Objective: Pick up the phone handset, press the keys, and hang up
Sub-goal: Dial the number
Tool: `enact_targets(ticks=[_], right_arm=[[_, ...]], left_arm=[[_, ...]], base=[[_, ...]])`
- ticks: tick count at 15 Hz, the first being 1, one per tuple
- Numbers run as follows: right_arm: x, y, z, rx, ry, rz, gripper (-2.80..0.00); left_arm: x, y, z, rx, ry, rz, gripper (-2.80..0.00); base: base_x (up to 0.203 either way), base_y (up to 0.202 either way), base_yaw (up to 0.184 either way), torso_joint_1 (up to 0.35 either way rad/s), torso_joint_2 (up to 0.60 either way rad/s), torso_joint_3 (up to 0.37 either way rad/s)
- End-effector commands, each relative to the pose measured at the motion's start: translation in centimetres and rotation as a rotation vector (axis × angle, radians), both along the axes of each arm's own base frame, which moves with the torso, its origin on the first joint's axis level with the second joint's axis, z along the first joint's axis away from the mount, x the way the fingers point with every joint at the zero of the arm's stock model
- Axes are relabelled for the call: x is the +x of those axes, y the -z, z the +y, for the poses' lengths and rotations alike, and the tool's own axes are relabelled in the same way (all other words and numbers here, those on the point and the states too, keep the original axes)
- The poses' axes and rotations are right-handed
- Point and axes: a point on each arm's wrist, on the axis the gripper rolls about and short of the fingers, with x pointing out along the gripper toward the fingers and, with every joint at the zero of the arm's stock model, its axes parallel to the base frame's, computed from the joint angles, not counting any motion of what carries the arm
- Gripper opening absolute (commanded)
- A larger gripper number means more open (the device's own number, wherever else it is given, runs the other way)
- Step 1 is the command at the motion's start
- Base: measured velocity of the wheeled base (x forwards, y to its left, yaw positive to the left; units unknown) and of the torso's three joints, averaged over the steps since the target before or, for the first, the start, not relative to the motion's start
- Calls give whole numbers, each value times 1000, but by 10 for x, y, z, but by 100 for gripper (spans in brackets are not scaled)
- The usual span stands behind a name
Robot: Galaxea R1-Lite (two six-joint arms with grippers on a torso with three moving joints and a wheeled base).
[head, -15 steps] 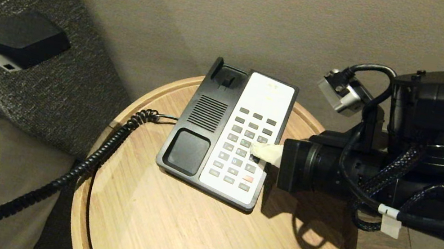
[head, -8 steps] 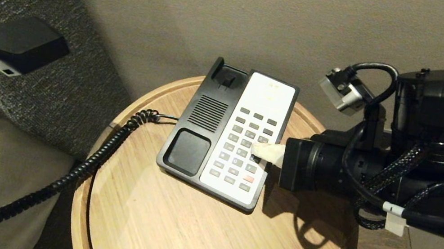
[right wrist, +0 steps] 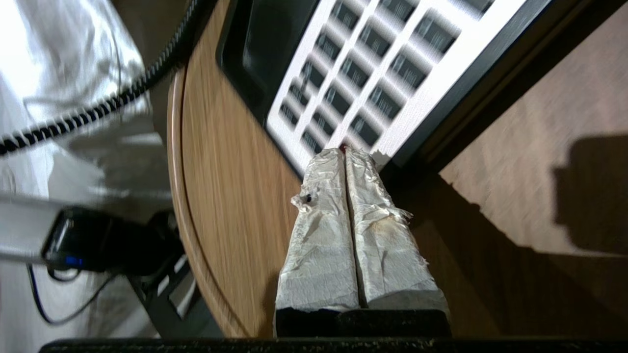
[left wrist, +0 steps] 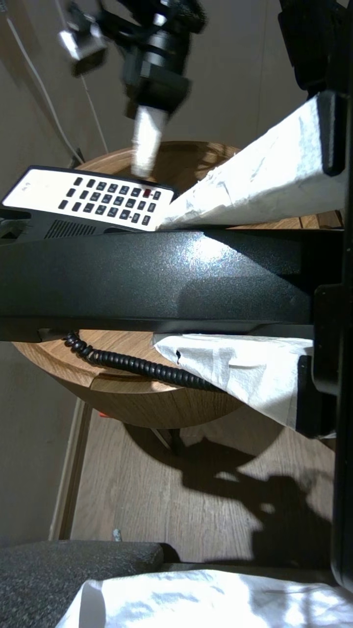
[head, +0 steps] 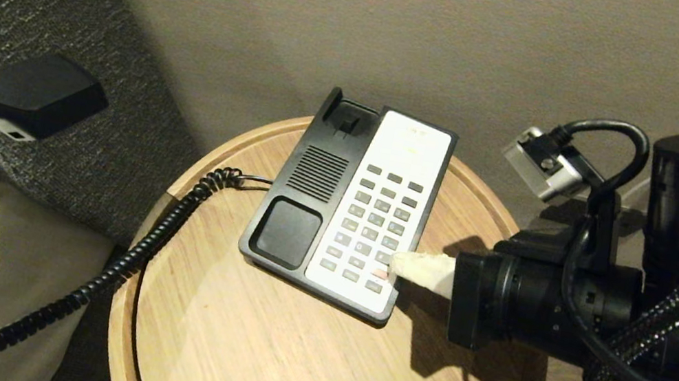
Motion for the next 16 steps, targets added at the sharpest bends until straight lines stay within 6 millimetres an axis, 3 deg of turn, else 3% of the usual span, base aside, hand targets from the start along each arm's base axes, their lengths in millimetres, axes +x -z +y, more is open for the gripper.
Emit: enact_targets(ticks=[1,16], right_arm=[[-8,6,-1,-16,-27,12,-280],[-1,12,9,-22,-25,18,-280]], left_arm=[[-1,0,1,-5,-3,0,-280],[-1,-1,2,-8,0,-3,-280]], base=[[0,0,0,0,0,0],[0,0,0,0,0,0]])
